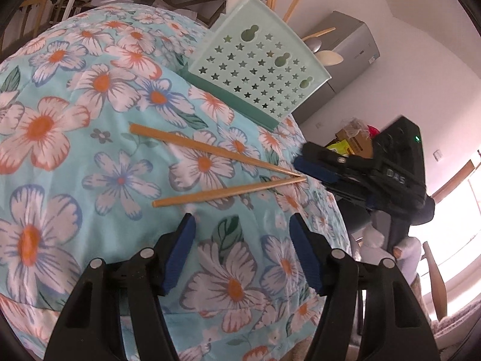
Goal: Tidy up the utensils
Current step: 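Roll the left tool and lower both tools onto the two chopsticks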
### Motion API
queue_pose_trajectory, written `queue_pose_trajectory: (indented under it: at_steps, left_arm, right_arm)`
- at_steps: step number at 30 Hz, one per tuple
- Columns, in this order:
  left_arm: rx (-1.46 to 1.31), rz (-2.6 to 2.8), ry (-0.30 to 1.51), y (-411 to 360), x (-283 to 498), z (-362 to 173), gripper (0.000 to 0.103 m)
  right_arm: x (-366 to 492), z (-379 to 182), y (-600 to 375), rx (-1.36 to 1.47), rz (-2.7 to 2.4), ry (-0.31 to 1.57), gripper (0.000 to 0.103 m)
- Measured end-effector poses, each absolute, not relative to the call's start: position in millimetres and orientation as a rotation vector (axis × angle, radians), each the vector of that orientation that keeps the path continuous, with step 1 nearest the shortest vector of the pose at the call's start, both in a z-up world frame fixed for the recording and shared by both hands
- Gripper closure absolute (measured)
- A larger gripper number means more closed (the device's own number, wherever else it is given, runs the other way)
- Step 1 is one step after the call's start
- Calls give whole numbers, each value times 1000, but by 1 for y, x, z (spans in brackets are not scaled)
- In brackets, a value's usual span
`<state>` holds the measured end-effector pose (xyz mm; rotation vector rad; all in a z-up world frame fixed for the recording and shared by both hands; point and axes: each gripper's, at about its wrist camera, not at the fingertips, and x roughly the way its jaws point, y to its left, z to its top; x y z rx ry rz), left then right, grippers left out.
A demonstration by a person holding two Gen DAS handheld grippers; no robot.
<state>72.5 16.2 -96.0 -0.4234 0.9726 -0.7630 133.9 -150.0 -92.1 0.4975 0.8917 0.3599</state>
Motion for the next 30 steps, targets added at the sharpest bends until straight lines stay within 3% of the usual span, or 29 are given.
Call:
queue_pose_trajectory:
  at_steps: [13, 21, 30]
  left_arm:
    - [-438, -766, 959, 12, 74, -98, 41]
    - [-504, -751, 956, 21, 81, -99, 48]
    - [-729, -730, 1028, 37, 92, -105, 50]
  right_arm:
    - [138, -115, -137, 502, 379, 1023, 61]
    - [130, -124, -142, 615, 450, 1056, 61]
    - [125, -128, -150, 691, 512, 1028, 61]
